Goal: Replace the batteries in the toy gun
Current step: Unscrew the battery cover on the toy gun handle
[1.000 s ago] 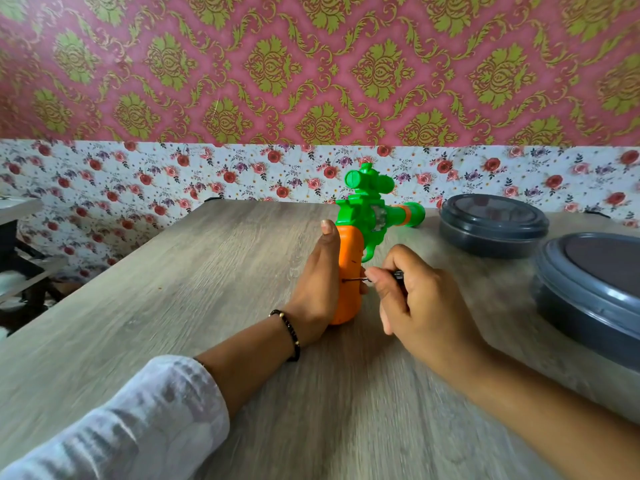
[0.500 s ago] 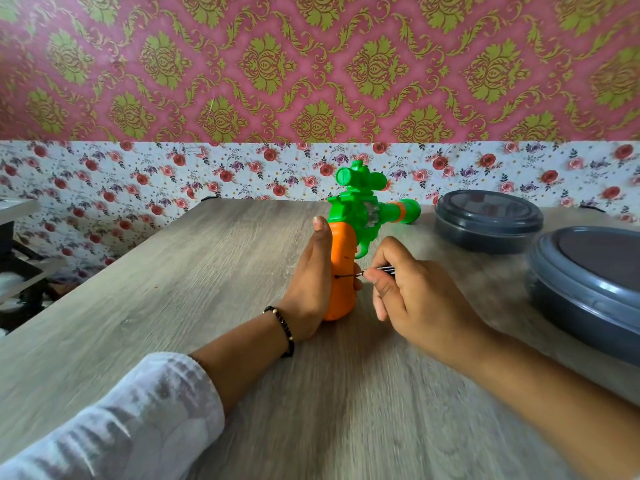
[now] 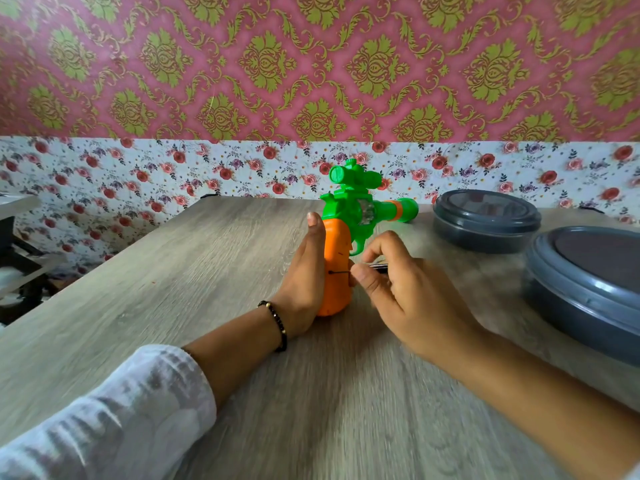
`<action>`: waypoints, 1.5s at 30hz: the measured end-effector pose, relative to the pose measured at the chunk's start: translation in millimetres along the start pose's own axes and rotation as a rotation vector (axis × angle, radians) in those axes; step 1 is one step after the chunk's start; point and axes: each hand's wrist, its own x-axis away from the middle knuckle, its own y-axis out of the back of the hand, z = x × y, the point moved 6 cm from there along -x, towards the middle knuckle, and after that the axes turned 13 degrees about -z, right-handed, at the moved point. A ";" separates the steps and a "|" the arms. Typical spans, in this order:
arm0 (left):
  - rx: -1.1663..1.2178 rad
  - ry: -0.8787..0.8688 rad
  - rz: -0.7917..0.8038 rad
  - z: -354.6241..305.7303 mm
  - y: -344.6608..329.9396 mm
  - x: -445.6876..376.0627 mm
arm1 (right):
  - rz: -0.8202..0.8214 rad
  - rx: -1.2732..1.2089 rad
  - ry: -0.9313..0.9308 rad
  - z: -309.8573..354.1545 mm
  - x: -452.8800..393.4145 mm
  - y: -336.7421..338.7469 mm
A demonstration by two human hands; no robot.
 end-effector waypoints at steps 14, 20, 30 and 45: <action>-0.009 -0.021 0.044 -0.5 -3.9 1.3 | -0.028 -0.026 0.067 3.0 -3.2 -0.1; 0.021 -0.004 0.020 -1.0 0.5 -0.6 | 0.036 -0.057 0.087 16.4 0.7 -4.9; 0.017 0.047 0.019 1.7 -0.5 1.1 | -0.065 0.107 0.035 2.5 2.7 -1.1; 0.028 0.006 0.016 0.7 1.0 -1.7 | 0.071 -0.105 0.022 7.9 2.5 -7.2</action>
